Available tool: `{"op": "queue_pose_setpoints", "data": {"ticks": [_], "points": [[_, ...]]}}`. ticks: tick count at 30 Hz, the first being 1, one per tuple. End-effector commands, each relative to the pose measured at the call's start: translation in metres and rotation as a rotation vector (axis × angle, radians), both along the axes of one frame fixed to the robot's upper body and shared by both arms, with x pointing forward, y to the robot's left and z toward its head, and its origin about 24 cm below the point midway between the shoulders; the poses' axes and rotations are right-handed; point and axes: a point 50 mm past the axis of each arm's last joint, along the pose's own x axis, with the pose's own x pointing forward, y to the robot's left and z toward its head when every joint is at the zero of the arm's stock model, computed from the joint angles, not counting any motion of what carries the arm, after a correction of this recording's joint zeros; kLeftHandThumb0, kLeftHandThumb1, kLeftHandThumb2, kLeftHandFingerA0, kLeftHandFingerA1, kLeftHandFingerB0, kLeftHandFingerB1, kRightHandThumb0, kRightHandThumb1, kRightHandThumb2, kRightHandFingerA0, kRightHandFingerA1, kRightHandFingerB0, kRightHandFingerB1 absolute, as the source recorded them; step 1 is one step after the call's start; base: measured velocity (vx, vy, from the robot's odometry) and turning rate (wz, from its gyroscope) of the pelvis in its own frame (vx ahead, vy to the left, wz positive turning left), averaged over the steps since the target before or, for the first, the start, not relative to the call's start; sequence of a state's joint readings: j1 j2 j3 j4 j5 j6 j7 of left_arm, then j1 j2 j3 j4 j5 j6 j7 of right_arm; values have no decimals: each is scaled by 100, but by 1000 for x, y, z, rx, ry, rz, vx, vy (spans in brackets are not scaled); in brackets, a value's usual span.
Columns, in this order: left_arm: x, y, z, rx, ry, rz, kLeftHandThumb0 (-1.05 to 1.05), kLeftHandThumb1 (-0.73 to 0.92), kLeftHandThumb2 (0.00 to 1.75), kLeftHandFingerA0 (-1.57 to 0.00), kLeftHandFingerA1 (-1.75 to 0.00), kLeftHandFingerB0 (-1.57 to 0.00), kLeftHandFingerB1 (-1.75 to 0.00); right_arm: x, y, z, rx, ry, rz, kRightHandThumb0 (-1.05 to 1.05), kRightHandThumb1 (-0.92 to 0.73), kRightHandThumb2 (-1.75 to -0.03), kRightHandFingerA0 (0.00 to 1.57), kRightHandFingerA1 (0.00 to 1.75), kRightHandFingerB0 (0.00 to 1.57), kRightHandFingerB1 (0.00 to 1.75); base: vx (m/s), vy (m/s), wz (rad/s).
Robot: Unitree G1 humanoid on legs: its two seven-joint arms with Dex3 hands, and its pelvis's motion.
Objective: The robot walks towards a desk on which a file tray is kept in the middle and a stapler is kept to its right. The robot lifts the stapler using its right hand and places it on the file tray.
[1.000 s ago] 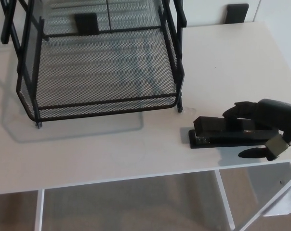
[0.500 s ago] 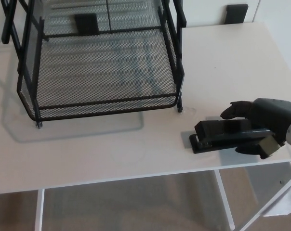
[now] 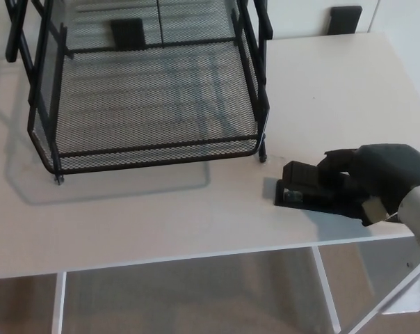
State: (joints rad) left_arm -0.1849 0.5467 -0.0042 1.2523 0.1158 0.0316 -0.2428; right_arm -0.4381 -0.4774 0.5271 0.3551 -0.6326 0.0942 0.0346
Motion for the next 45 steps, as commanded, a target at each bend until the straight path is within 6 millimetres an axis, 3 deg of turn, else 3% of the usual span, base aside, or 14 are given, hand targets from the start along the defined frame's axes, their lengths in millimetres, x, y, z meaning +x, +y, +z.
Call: {"op": "queue_pose_setpoints", "data": {"ticks": [1,6,7,8,10,16,17,25,26,28,40,42,43,45], "points": [[7,3,6,83,46,-87,-76,35,115,-74,-112,-50,-96,-14,-27,-26,-265,-139,-41,-18,-68,-72,82,137,85,52,0,0,0],[8,4,7,97,51,-110,-76,37,114,-47,-95,-36,-85,-19,-40,-32,-318,-133,-55,-19,-65,-73,85,124,92,54,0,0,0],[9,4,7,93,47,-103,-76,35,115,-90,-121,-54,-96,-20,-42,-33,-321,-141,-51,-20,-65,-68,85,132,93,54,0,0,0],[9,4,7,92,45,-101,-76,35,115,-90,-121,-54,-96,-20,-43,-33,-322,-147,-49,-20,-65,-68,85,132,93,54,0,0,0],[8,4,7,96,48,-119,-76,36,115,-55,-100,-39,-87,-25,-47,-39,-355,-187,-61,-34,-61,-58,89,163,85,76,0,0,0],[2,3,4,103,62,-123,-73,37,115,-54,-98,-33,-84,-24,-52,-36,-267,-201,-77,-25,-70,-69,92,173,81,96,0,0,0],[1,4,3,108,76,-116,-71,38,113,-31,-81,-25,-75,-21,-51,-31,-218,-198,-79,-21,-72,-73,88,174,78,108,0,0,0],[-1,6,5,125,89,-149,-74,39,115,-40,-89,-29,-80,-4,-42,8,-120,-373,-44,-19,-70,-85,89,175,68,158,0,0,0],[-2,7,5,128,91,-155,-75,39,115,-44,-91,-35,-82,-1,-40,17,-98,-418,-46,-15,-69,-87,113,175,73,146,0,0,0],[-4,7,4,108,68,-116,-75,38,115,-52,-96,-39,-85,1,-39,35,-79,-454,-15,-17,-71,-82,84,175,69,150,0,0,0],[-12,7,0,118,100,-108,-76,39,116,-52,-97,-38,-86,22,-40,141,86,-717,-43,-18,-64,-86,85,175,69,154,0,0,0],[-13,7,0,104,81,-103,-72,36,116,-52,-95,-52,-89,24,-36,163,91,-776,-37,-19,-63,-78,87,172,75,127,0,0,0],[-13,7,0,105,82,-98,-74,38,117,-100,-117,-80,-102,26,-34,174,98,-786,-49,-27,-68,-68,88,171,77,108,0,0,0],[-13,7,0,113,93,-98,-74,38,117,-100,-117,-80,-102,27,-31,186,109,-785,-67,-27,-68,-68,88,171,77,108,0,0,0]]}}
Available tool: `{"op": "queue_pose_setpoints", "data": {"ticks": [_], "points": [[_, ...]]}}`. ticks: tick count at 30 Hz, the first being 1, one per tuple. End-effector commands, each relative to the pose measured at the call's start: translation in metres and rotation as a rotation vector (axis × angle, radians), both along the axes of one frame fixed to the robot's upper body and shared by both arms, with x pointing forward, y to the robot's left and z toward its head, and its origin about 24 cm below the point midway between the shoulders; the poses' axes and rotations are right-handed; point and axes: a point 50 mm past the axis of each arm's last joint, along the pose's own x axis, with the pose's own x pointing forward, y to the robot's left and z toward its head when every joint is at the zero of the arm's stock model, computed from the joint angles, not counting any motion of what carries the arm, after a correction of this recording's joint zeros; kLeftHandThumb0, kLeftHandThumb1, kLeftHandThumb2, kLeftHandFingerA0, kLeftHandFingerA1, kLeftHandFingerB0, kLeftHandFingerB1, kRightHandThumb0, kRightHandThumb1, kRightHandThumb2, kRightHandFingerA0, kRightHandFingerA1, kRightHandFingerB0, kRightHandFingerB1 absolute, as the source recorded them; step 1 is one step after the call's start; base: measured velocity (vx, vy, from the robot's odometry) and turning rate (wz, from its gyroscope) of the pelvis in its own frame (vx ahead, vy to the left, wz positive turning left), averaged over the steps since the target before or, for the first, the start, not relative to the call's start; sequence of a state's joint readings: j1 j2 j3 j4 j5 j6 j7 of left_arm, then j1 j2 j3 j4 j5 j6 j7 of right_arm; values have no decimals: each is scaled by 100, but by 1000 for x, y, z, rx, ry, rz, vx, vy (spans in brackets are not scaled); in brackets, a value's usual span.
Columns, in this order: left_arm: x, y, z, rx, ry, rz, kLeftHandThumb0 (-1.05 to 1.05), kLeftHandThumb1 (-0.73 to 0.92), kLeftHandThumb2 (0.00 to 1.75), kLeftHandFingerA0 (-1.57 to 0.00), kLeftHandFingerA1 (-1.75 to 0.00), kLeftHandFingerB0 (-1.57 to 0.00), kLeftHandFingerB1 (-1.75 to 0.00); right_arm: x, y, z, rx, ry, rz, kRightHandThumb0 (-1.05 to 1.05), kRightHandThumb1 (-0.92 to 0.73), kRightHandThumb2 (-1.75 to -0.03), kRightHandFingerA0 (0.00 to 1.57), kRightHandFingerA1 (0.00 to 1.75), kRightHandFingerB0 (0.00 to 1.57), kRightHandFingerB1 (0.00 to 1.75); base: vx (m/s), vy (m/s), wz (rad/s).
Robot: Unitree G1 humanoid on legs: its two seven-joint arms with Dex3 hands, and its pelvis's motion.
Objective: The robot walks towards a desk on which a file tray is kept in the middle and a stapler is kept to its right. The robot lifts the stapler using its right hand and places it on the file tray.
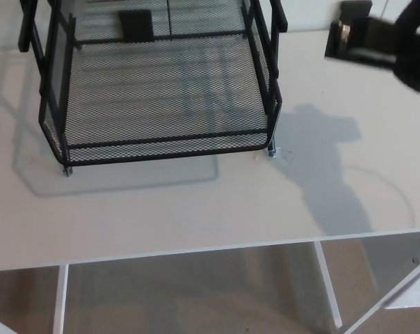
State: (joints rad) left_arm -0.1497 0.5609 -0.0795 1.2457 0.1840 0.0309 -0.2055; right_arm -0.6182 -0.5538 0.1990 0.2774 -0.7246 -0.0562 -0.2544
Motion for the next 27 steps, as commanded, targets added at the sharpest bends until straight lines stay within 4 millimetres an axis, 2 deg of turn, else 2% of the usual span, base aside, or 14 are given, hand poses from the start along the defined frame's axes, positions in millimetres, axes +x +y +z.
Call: {"op": "queue_pose_setpoints", "data": {"ticks": [1,2,5,9,11,12,14,15,16,17,18,21,23,27], "points": [[0,3,3,20,-7,-9,-75,39,118,-54,-100,-49,-91,4,7,53,68,-80,13,-22,-61,-75,87,174,74,133,0,0,0],[0,4,3,42,9,-43,-75,40,118,-70,-110,-62,-98,5,11,66,93,-112,30,-25,-66,-81,86,175,71,141,0,0,0],[0,4,4,34,-1,-52,-73,39,120,-71,-111,-70,-103,7,23,87,107,-172,61,-28,-69,-69,91,172,82,106,0,0,0],[1,4,4,17,-25,-1,-75,37,119,-70,-112,-61,-99,6,39,104,127,-181,115,-28,-61,-84,85,172,72,150,0,0,0],[2,5,5,30,-11,-1,-75,37,119,-71,-110,-58,-97,6,61,116,113,-184,168,-18,-59,-85,99,171,74,140,0,0,0],[2,5,5,29,-12,0,-74,37,118,-78,-111,-58,-95,6,64,117,114,-179,175,-23,-61,-80,83,173,81,119,0,0,0],[3,4,5,2,-33,31,-68,34,121,-55,-126,-46,-107,6,75,120,117,-171,200,-23,-63,-76,84,175,83,113,0,0,0],[3,4,4,10,-25,29,-71,35,117,-57,-96,-48,-87,6,88,123,108,-173,252,-22,-61,-80,85,175,78,131,0,0,0],[3,4,4,21,-17,2,-71,35,117,-57,-96,-48,-87,6,96,125,93,-148,272,-22,-61,-80,85,175,78,131,0,0,0],[2,4,4,18,-30,-7,-70,34,120,-73,-133,-61,-112,6,103,125,65,-160,284,-21,-57,-85,86,175,82,124,0,0,0],[3,3,4,17,-30,-15,-74,37,119,-71,-114,-65,-101,6,108,127,52,-151,314,-22,-57,-78,87,175,83,109,0,0,0],[4,2,4,21,-17,-17,-71,37,117,-45,-123,-47,-109,8,123,128,7,-104,337,-20,-57,-79,86,175,75,147,0,0,0],[6,-1,2,11,-21,-13,-69,35,118,-52,-124,-45,-107,10,132,128,-21,-36,356,-23,-61,-66,81,175,83,117,0,0,0],[10,-2,3,-34,-46,23,-72,35,118,-52,-98,-44,-89,14,150,119,-106,108,428,-21,-63,-70,81,173,81,127,0,0,0]]}}
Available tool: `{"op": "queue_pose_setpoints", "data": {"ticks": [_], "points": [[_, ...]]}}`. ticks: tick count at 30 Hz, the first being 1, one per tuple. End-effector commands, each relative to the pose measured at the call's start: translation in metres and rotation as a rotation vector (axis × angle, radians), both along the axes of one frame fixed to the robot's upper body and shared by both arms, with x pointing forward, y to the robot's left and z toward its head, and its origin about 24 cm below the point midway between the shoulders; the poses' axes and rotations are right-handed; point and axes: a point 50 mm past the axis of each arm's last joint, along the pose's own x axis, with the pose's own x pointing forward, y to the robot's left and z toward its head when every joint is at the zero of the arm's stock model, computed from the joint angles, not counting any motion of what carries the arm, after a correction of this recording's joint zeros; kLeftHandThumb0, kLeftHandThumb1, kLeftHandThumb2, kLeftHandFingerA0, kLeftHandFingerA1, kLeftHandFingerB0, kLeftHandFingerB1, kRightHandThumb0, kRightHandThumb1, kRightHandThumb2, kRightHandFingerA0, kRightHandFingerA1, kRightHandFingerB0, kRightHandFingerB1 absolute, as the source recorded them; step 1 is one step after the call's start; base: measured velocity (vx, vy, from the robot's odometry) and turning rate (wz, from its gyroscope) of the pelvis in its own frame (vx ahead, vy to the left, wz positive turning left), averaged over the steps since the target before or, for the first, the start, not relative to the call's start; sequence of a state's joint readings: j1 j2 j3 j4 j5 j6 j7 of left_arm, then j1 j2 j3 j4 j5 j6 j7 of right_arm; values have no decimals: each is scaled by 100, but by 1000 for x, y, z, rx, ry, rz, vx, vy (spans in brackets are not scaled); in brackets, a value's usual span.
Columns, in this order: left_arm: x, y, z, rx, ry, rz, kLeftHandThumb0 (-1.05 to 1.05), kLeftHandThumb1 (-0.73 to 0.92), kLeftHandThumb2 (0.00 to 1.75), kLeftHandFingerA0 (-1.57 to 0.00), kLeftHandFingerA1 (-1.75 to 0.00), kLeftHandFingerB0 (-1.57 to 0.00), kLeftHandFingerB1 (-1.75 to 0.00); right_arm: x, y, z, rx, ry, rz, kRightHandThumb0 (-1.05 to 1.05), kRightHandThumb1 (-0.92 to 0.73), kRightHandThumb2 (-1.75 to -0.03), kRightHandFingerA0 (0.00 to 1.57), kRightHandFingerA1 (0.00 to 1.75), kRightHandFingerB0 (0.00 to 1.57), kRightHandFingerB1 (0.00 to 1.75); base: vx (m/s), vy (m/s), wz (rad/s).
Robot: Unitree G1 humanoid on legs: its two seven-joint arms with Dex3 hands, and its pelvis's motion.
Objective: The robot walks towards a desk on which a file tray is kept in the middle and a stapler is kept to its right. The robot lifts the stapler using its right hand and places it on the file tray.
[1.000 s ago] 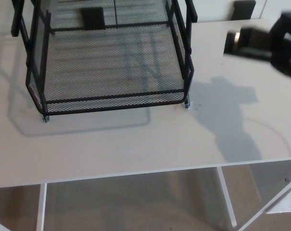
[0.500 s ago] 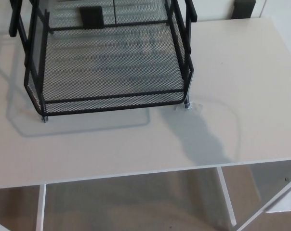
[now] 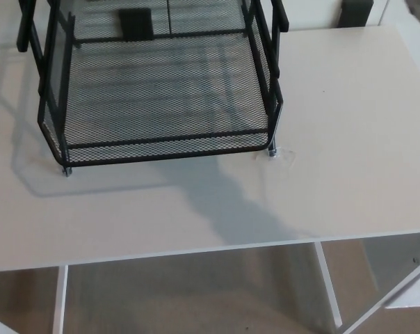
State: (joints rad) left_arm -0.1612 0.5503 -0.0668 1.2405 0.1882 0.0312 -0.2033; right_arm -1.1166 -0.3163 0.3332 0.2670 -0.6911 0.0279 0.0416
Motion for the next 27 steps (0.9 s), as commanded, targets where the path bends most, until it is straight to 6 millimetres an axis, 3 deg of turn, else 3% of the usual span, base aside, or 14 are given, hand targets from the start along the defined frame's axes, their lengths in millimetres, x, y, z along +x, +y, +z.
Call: {"op": "queue_pose_setpoints", "data": {"ticks": [1,3,6,7,8,10,13,14,15,17,18,19,24,27], "points": [[4,0,2,-27,-24,22,-72,35,118,-52,-98,-44,-89,3,20,1,-137,159,73,-21,-63,-70,81,173,81,127,0,0,0],[4,0,2,15,7,-13,-75,39,117,-49,-93,-41,-85,6,33,-14,-227,223,89,-22,-67,-62,75,175,66,156,0,0,0],[5,-1,1,2,-3,4,-75,39,116,-42,-90,-31,-80,9,44,-37,-286,258,105,-27,-65,-60,77,175,69,153,0,0,0],[6,-2,1,3,1,-3,-75,39,116,-40,-88,-31,-79,10,47,-43,-293,294,110,-38,-48,-88,110,135,87,121,0,0,0],[7,-2,1,13,16,-32,-76,41,117,-53,-98,-41,-86,11,49,-49,-297,307,115,-24,-66,-64,78,175,70,152,0,0,0],[7,-2,1,-4,-3,3,-75,38,117,-41,-91,-33,-82,13,56,-63,-292,379,112,-18,-70,-72,94,171,70,145,0,0,0],[3,-5,-4,0,7,13,-72,38,115,-37,-84,-30,-77,15,60,-74,-314,432,106,-23,-71,-65,76,173,69,141,0,0,0],[3,-6,-4,29,29,-42,-74,40,115,-39,-84,-33,-78,16,62,-78,-320,440,107,-25,-68,-62,76,172,79,108,0,0,0],[-3,-5,-6,8,20,-26,-73,35,120,-69,-108,-58,-97,15,65,-90,-338,451,115,-31,-63,-56,76,172,82,101,0,0,0],[-6,-5,-6,5,26,-39,-75,38,118,-60,-101,-51,-92,15,67,-102,-379,467,104,-31,-65,-57,75,172,77,118,0,0,0],[-7,-5,-7,-4,25,-31,-76,39,117,-44,-91,-34,-82,15,69,-109,-383,496,114,-36,-49,-91,106,130,83,111,0,0,0],[-8,-5,-7,3,25,-26,-76,40,118,-37,-89,-27,-80,16,70,-113,-397,496,115,-25,-65,-64,76,173,72,140,0,0,0],[-5,-6,-7,10,29,-55,-75,39,118,-43,-89,-41,-84,16,74,-116,-420,481,116,-22,-63,-70,79,175,70,149,0,0,0],[-7,-7,-9,38,38,-78,-58,45,120,-28,-77,-13,-68,17,76,-116,-399,487,119,-27,-66,-62,78,175,69,132,0,0,0]]}}
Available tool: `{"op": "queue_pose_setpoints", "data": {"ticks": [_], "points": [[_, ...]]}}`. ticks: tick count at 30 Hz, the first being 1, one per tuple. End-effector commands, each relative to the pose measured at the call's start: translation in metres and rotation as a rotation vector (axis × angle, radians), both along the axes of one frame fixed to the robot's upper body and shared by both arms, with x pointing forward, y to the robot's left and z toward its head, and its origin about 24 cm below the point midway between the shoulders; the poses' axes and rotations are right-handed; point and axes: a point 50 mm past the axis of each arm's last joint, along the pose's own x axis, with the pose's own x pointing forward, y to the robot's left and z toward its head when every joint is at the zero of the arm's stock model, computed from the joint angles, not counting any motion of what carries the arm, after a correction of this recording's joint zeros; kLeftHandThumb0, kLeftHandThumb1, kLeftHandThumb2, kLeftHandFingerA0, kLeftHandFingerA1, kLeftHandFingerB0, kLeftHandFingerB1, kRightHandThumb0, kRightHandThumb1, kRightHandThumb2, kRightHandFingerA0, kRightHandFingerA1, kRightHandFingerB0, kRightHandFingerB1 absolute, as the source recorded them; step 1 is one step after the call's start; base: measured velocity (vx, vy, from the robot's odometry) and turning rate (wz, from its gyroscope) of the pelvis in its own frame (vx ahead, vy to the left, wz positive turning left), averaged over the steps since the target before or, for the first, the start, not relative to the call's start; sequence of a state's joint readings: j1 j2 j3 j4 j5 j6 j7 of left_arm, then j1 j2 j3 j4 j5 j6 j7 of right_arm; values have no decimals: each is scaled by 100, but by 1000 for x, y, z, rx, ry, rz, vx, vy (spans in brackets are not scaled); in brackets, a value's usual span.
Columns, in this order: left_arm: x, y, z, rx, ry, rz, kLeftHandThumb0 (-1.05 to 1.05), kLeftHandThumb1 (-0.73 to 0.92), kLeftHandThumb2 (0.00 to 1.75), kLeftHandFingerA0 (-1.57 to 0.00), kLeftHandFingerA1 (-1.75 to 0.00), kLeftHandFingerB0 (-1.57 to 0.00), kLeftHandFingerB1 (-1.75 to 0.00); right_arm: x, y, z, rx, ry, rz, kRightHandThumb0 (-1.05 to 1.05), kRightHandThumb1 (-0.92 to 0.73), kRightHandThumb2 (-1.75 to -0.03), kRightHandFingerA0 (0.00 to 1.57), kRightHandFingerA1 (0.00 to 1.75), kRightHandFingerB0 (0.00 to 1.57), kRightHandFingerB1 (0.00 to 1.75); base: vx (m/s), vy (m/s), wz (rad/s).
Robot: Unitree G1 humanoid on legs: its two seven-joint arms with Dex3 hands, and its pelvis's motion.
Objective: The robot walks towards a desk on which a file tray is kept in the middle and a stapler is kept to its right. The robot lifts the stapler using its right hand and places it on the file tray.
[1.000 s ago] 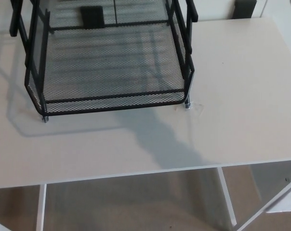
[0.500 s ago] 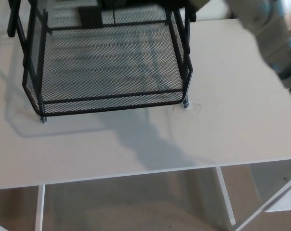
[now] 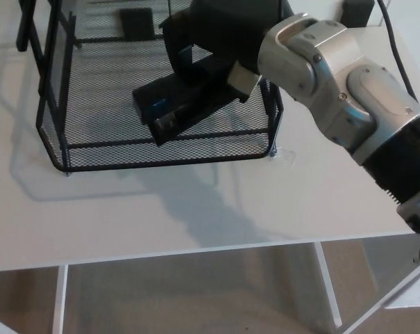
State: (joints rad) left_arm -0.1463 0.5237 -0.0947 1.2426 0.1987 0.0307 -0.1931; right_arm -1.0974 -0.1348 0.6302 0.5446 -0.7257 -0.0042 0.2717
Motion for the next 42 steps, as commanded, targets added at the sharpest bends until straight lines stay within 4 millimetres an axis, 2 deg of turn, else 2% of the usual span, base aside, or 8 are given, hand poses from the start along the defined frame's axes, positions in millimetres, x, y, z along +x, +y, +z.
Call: {"op": "queue_pose_setpoints", "data": {"ticks": [1,4,5,12,14,19,31,42], "points": [[0,1,1,38,6,-45,-79,40,116,-39,-88,-26,-79,0,2,-3,8,18,1,-35,-47,-91,108,129,80,100,0,0,0],[1,1,0,35,12,-30,-75,39,116,-36,-85,-25,-77,2,1,-2,6,14,-4,-26,-66,-63,78,175,73,122,0,0,0],[2,1,1,30,9,-27,-75,38,116,-37,-87,-26,-79,3,-1,-2,4,16,-15,-36,-50,-92,107,130,81,109,0,0,0],[0,1,0,2,-12,21,-71,38,115,-33,-84,-24,-76,5,-7,0,20,0,-46,-27,-72,-63,75,170,71,117,0,0,0],[2,1,1,33,15,-36,-73,39,116,-39,-88,-28,-79,4,-10,4,37,-48,-63,-32,-67,-61,68,128,47,41,0,0,0],[3,2,3,28,12,-45,-77,37,117,-38,-88,-28,-80,6,-5,14,-91,-50,-136,-105,-60,-89,0,0,0,1,0,0,0],[-1,2,1,23,-1,-23,-72,37,118,-73,-112,-62,-101,-4,14,60,-161,-50,-114,-105,-58,-98,0,18,0,4,0,0,0],[-11,2,-3,11,22,-5,-72,36,116,-50,-93,-49,-88,-20,-30,141,-56,-45,-104,-102,-68,-108,0,25,0,16,0,0,0]]}}
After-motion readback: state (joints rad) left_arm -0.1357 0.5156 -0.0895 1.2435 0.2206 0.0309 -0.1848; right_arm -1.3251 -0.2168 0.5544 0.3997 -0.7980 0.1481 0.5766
